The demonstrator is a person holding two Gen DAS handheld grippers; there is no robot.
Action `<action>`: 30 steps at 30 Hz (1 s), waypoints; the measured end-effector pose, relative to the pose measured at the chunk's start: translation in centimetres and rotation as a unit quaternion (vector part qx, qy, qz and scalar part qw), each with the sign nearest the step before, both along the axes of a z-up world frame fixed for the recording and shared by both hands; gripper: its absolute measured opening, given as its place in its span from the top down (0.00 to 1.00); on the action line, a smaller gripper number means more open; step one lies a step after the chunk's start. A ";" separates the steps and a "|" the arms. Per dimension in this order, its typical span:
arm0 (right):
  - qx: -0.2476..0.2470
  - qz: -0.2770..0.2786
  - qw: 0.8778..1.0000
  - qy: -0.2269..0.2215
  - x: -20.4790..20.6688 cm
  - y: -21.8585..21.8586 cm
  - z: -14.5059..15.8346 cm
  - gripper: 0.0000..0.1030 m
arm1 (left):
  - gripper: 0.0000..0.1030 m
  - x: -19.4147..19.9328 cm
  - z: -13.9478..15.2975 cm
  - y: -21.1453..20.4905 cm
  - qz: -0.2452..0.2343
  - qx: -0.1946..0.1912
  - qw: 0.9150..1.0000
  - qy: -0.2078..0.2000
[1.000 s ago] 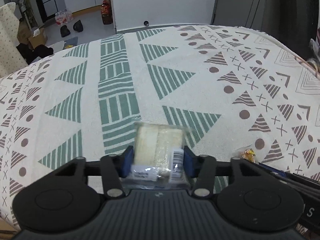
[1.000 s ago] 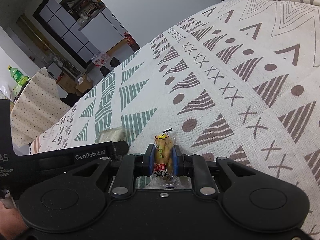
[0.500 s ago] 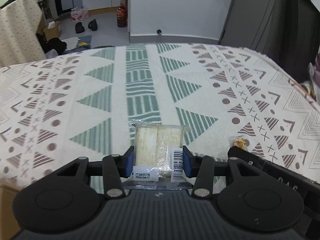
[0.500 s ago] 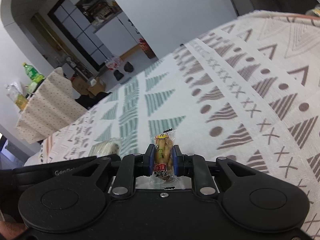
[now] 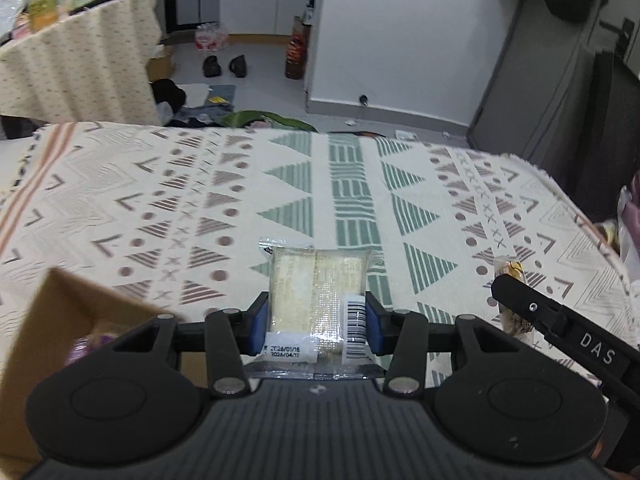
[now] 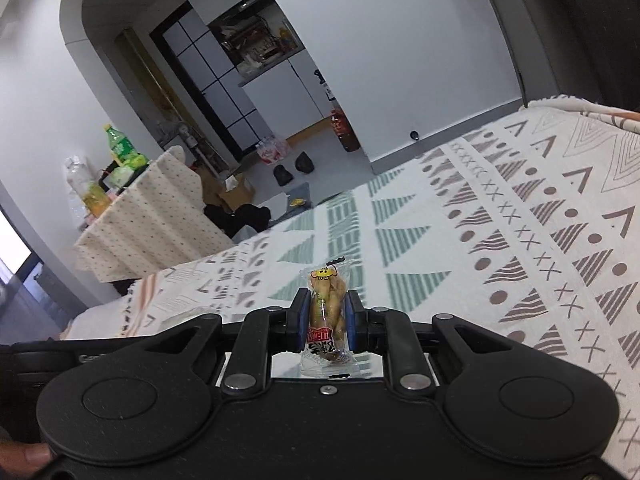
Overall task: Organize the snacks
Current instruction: 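Carry the white packet and stick snack over the box and open both tools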
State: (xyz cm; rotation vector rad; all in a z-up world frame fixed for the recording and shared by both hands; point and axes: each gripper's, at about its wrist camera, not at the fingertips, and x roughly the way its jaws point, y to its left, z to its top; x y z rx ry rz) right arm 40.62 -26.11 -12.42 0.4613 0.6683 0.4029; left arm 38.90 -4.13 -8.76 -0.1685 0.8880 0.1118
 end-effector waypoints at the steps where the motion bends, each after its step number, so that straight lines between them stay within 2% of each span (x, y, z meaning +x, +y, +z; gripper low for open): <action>1: 0.003 0.001 1.000 -0.001 -0.2 0.1 0.5 0.82 | 0.55 -0.6 0.8 0.4 0.004 -0.001 1.000 -0.002; 7: 0.009 0.005 1.000 -0.011 -1.7 1.0 3.8 0.82 | 0.55 -3.4 4.9 2.7 0.020 -0.006 0.999 -0.023; 13: 0.006 0.012 1.000 -0.014 -3.3 2.8 5.9 0.82 | 0.55 -5.6 7.0 5.1 0.035 -0.019 0.999 -0.037; 22: 0.000 0.013 1.000 -0.006 -5.7 6.1 8.1 0.82 | 0.55 -8.2 9.3 9.2 0.045 -0.043 0.997 -0.042; 30: -0.015 0.017 1.000 -0.002 -6.8 9.1 9.8 0.82 | 0.55 -9.7 9.4 12.5 0.051 -0.076 0.995 -0.038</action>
